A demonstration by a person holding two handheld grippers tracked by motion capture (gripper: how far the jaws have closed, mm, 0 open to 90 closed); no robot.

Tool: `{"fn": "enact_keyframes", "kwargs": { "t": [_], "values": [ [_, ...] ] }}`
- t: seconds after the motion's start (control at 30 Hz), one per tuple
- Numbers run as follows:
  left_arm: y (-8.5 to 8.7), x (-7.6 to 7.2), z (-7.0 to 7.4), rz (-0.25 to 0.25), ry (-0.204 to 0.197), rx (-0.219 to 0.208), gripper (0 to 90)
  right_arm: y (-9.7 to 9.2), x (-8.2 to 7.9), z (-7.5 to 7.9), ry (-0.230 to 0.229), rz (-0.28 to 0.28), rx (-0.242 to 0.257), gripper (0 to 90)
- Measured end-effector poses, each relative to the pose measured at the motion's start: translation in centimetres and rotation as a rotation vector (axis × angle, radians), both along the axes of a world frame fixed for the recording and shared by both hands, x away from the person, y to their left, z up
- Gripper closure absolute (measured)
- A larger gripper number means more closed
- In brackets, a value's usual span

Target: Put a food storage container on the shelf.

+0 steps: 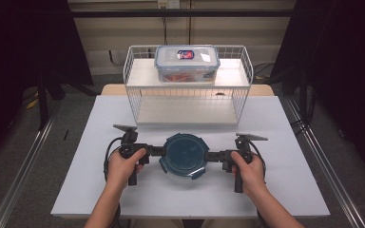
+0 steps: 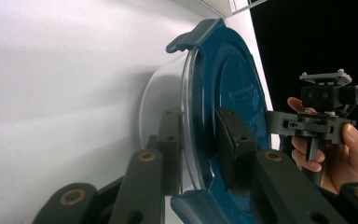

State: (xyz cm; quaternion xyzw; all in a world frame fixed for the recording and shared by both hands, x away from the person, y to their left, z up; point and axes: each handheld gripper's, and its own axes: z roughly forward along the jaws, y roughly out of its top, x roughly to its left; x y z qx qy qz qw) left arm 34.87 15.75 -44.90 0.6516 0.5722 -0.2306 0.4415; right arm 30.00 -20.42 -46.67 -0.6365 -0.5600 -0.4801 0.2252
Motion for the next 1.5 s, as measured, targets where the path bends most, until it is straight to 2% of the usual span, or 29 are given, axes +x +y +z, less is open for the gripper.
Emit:
{"fn": "enact_keyframes", "kwargs": {
  "t": [0.17, 0.37, 0.43, 0.67, 0.9, 0.93, 0.97, 1.0, 1.07, 1.17, 1.2, 1.33, 1.37, 1.5],
  "values": [
    [0.0, -0.1, 0.4, -0.002, -0.005, 0.008, 74.0, -0.1, -0.1, -0.1, -0.014, 0.009, 0.015, 74.0],
    [-0.1, -0.3, 1.1, -0.006, -0.056, 0.041, 74.7, 0.0, -0.1, 0.2, -0.033, -0.001, 0.019, 75.6],
    [-0.2, -0.4, 1.3, -0.010, -0.063, 0.057, 74.6, 0.0, -0.1, 0.2, -0.042, -0.007, 0.017, 76.0],
    [-0.1, -0.5, 2.5, -0.002, -0.088, 0.039, 74.6, -0.1, -0.2, 1.5, -0.062, -0.007, 0.029, 76.1],
    [-0.2, -0.2, 4.1, 0.002, -0.122, 0.051, 74.6, -0.2, 0.0, 2.5, -0.084, -0.012, 0.044, 76.1],
    [-0.3, -0.2, 4.3, 0.007, -0.117, 0.048, 74.6, -0.2, 0.1, 2.8, -0.085, -0.012, 0.044, 76.1],
    [-0.3, 0.0, 4.6, 0.006, -0.130, 0.047, 74.6, -0.2, 0.2, 3.0, -0.089, -0.015, 0.045, 76.1],
    [-0.2, 0.1, 4.8, -0.008, -0.149, 0.063, 74.6, -0.2, 0.3, 3.4, -0.091, -0.016, 0.040, 76.1],
    [-0.4, 0.3, 5.6, 0.002, -0.141, 0.038, 74.6, -0.3, 0.5, 4.1, -0.100, -0.015, 0.036, 76.1],
    [-0.4, 0.5, 6.9, 0.001, -0.170, 0.044, 74.7, -0.4, 0.8, 5.3, -0.121, -0.017, 0.035, 76.2],
    [-0.5, 0.6, 7.4, 0.013, -0.166, 0.039, 74.7, -0.4, 0.9, 5.7, -0.124, -0.020, 0.039, 76.1],
    [-0.6, 1.0, 9.3, 0.006, -0.198, 0.056, 74.7, -0.6, 1.4, 7.2, -0.137, -0.021, 0.050, 76.1],
    [-0.7, 1.1, 9.7, 0.015, -0.193, 0.046, 74.7, -0.6, 1.5, 7.7, -0.136, -0.023, 0.055, 76.2],
    [-1.0, 1.6, 11.4, 0.019, -0.221, 0.048, 74.7, -0.8, 2.0, 9.1, -0.149, -0.030, 0.060, 76.2]
  ]
}}
